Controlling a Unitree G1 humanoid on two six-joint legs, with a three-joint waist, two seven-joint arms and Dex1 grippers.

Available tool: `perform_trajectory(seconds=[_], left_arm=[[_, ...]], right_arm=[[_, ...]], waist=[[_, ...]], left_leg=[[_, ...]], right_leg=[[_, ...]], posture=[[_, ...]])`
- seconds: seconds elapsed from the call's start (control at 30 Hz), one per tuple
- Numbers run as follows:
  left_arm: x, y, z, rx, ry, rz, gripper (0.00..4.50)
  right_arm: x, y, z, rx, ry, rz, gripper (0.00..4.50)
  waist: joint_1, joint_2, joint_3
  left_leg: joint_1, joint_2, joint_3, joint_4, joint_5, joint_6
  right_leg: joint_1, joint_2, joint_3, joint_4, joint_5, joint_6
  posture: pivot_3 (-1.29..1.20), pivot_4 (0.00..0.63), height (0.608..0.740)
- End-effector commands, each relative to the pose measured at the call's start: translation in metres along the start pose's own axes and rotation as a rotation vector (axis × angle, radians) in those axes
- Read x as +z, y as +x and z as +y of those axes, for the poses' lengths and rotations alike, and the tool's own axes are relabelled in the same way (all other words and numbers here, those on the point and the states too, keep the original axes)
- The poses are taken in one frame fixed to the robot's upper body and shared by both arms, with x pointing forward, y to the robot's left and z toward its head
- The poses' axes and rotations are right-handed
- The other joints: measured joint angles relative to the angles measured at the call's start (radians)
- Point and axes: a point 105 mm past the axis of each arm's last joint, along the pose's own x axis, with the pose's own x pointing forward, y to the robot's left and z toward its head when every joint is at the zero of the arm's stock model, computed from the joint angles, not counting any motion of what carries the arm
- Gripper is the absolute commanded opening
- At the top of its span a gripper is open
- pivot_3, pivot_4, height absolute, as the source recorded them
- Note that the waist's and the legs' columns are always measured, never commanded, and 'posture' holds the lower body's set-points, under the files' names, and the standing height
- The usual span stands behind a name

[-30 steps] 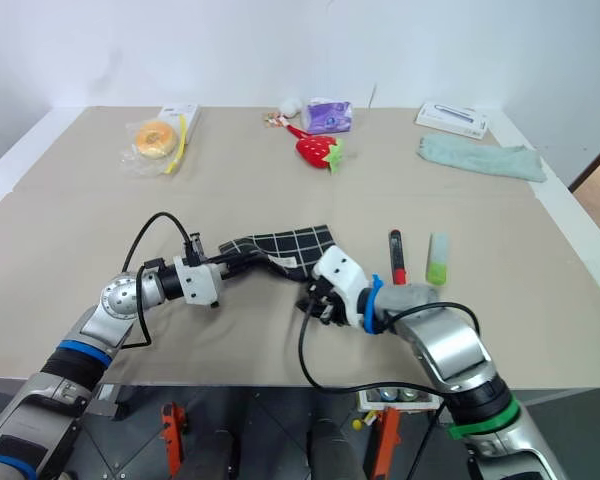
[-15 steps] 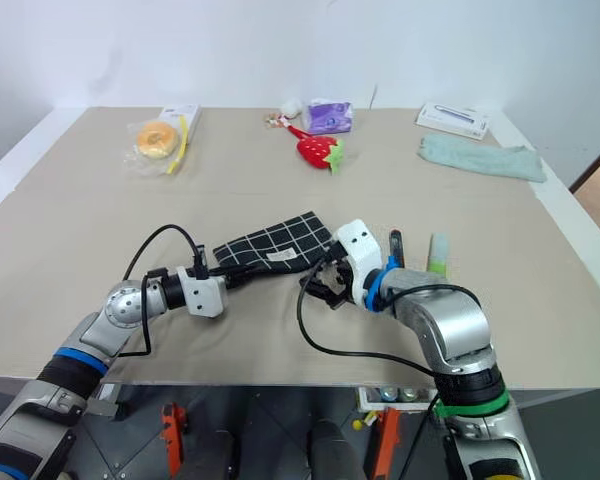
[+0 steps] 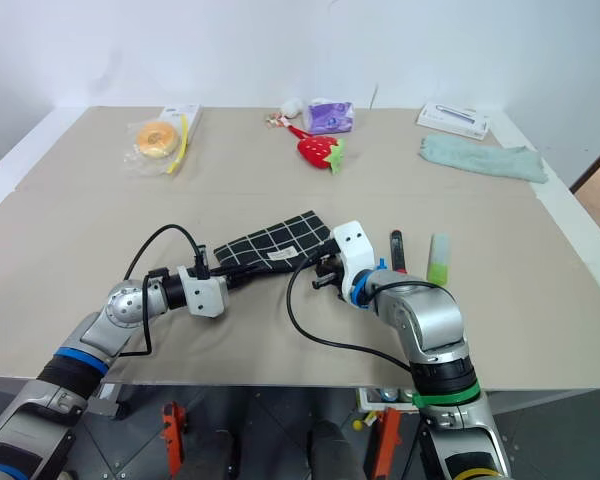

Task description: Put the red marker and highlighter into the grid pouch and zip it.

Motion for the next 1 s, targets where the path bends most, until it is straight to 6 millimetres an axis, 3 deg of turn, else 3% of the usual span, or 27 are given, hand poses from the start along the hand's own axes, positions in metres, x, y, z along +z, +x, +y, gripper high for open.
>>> perform_trajectory(seconds=[0.03,0.1,0.23,0.37,0.43,0.57,0.67,0.8,1.0], left_arm=[[0.008,0.003,0.002,0.004,0.012,-0.031,0.00],[0.009,0.004,0.002,0.007,0.010,-0.034,0.00],[0.010,0.006,0.004,0.018,0.001,-0.042,0.00],[0.011,0.007,0.005,0.024,-0.003,-0.046,0.00],[0.012,0.008,0.006,0.029,-0.005,-0.050,0.00],[0.013,0.006,0.011,0.052,-0.016,-0.054,0.00],[0.014,0.006,0.013,0.060,-0.019,-0.062,0.00],[0.019,0.005,0.023,0.098,-0.028,-0.081,0.00],[0.028,0.005,0.034,0.148,-0.059,-0.120,0.00]], right_arm=[[0.012,-0.004,0.002,0.009,-0.030,-0.049,0.05],[0.010,-0.004,0.008,0.039,-0.064,-0.042,0.05],[0.002,-0.007,0.041,0.189,-0.223,-0.029,0.05],[0.005,-0.007,0.064,0.284,-0.256,-0.059,0.05],[0.003,-0.006,0.062,0.275,-0.247,-0.044,0.05],[-0.006,-0.003,0.030,0.168,-0.305,0.017,0.05],[-0.010,-0.005,0.040,0.236,-0.339,0.032,0.05],[-0.015,0.001,0.035,0.185,-0.388,0.058,0.05],[-0.008,-0.002,0.057,0.270,-0.382,0.009,0.05]], waist=[[0.000,0.000,0.000],[0.000,0.000,0.000],[0.000,0.000,0.000],[-0.002,0.000,0.000],[-0.001,0.000,0.000],[0.000,0.000,0.000],[0.000,0.000,0.000],[-0.003,0.000,0.000],[-0.003,0.000,0.000]], left_leg=[[0.000,0.000,0.000,0.000,0.000,0.000],[0.000,0.000,0.000,0.000,0.000,0.000],[0.000,0.000,0.000,0.000,0.000,0.000],[0.000,0.000,0.000,0.000,0.000,0.000],[0.000,0.000,0.000,0.000,0.000,0.000],[0.000,0.000,0.000,0.001,0.000,0.000],[0.000,0.000,0.000,0.001,0.000,0.000],[0.000,0.000,0.000,0.001,0.000,0.000],[0.001,0.001,0.000,0.001,0.000,0.000]], right_leg=[[0.000,0.000,0.000,0.000,0.000,0.000],[0.000,0.000,0.000,0.000,0.000,0.000],[0.000,0.000,0.000,0.000,0.000,0.000],[0.000,0.000,0.000,0.000,-0.001,0.000],[0.000,0.000,0.000,0.000,0.000,0.000],[0.000,0.000,0.000,0.000,0.000,0.000],[0.000,0.000,0.000,0.000,0.000,0.000],[0.000,0.000,0.000,0.000,0.000,0.000],[0.000,0.001,0.000,0.000,0.001,0.000]], posture=[[0.00,0.150,0.739],[0.00,0.150,0.739],[0.00,0.150,0.739],[0.00,0.150,0.739],[0.00,0.150,0.739],[0.00,0.150,0.739],[0.00,0.150,0.739],[0.00,0.150,0.739],[0.00,0.150,0.739]])
